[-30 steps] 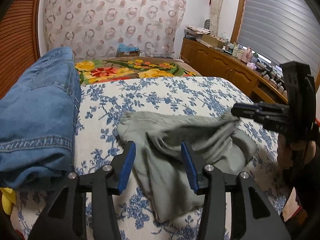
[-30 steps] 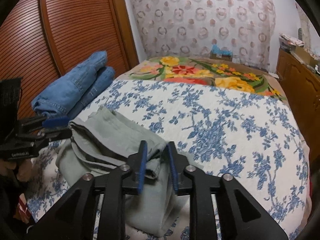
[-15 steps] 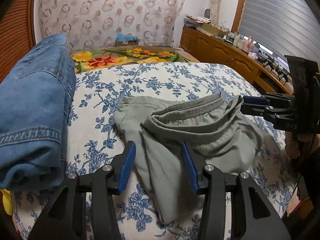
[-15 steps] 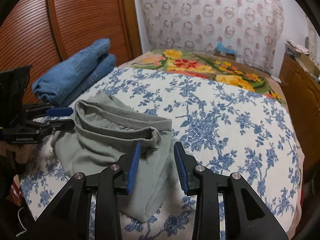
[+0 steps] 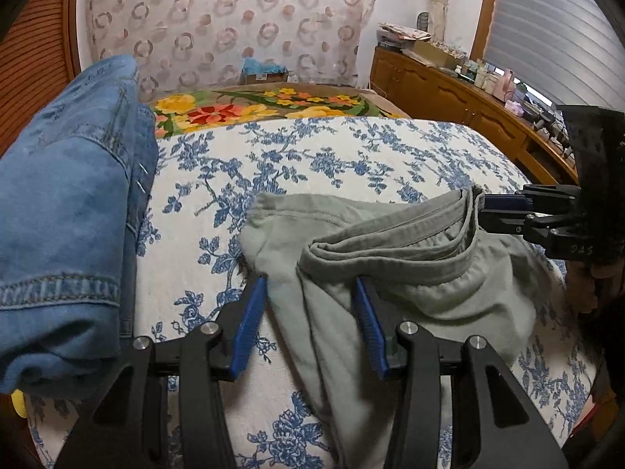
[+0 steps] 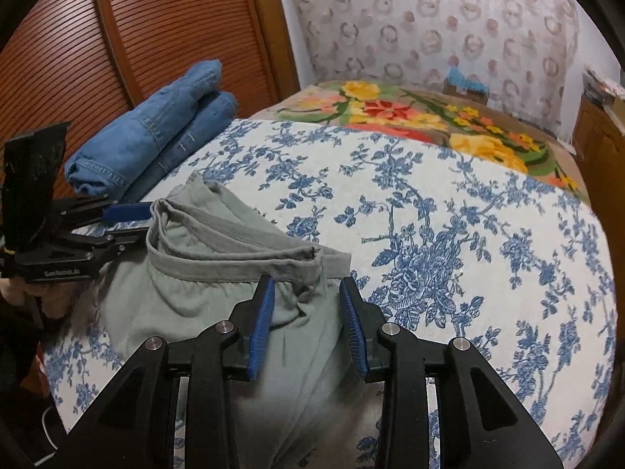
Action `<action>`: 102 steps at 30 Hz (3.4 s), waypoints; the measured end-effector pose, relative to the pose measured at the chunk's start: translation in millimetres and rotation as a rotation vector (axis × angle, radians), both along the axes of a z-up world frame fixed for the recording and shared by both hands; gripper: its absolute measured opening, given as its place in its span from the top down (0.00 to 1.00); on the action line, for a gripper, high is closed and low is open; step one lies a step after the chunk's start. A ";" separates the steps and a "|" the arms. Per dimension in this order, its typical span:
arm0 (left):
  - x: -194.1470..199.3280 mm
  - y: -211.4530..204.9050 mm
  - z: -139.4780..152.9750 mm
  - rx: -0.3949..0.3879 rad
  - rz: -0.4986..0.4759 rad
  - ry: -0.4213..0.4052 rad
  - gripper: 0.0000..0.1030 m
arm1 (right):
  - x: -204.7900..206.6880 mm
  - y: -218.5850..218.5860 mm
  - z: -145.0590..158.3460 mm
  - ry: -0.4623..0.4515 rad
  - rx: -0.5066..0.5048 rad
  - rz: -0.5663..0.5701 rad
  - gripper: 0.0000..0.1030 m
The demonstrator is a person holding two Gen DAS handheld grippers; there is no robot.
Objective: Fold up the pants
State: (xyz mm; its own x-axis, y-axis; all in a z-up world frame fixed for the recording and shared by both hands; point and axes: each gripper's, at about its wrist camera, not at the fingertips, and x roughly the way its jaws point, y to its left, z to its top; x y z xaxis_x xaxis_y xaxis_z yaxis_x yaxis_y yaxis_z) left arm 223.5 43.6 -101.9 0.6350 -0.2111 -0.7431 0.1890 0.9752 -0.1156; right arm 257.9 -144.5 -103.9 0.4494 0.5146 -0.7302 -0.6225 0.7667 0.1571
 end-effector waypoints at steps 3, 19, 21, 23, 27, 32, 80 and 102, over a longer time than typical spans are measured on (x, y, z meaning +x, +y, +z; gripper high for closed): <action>1.9 3.6 -1.6 -0.022 0.000 0.013 0.55 | 1.7 -0.6 -2.6 0.017 0.012 0.006 0.67; 0.0 9.0 -1.0 -0.057 0.025 0.001 0.55 | 2.0 -5.1 1.4 -0.060 0.013 -0.049 0.97; -1.5 9.1 0.7 -0.056 0.027 -0.011 0.55 | 5.3 -8.2 1.7 -0.065 0.012 -0.089 0.97; -2.5 8.4 1.6 -0.049 0.028 -0.020 0.55 | 7.8 -8.4 1.2 -0.057 0.004 -0.099 0.97; -1.5 9.6 1.4 -0.047 0.038 -0.021 0.55 | 8.6 -3.6 -3.1 -0.052 -0.038 -0.099 0.97; 4.0 9.6 -3.0 -0.044 0.040 0.013 0.55 | 10.6 -3.3 -7.0 -0.040 -0.054 -0.101 0.97; -88.6 -10.3 -4.4 -0.056 -0.025 0.016 0.70 | -92.2 -28.3 -13.4 0.011 -0.013 -0.157 0.73; -150.0 -18.5 16.1 -0.062 -0.061 -0.058 0.94 | -162.1 -57.0 8.1 -0.071 0.010 -0.188 0.96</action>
State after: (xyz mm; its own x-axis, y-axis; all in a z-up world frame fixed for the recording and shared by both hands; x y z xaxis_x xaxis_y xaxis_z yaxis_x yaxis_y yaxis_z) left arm 73.5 25.0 -85.8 0.6614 -0.2951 -0.6896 0.2563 0.9529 -0.1620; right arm 95.8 -201.5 -95.7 0.5888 0.4239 -0.6882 -0.4782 0.8691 0.1262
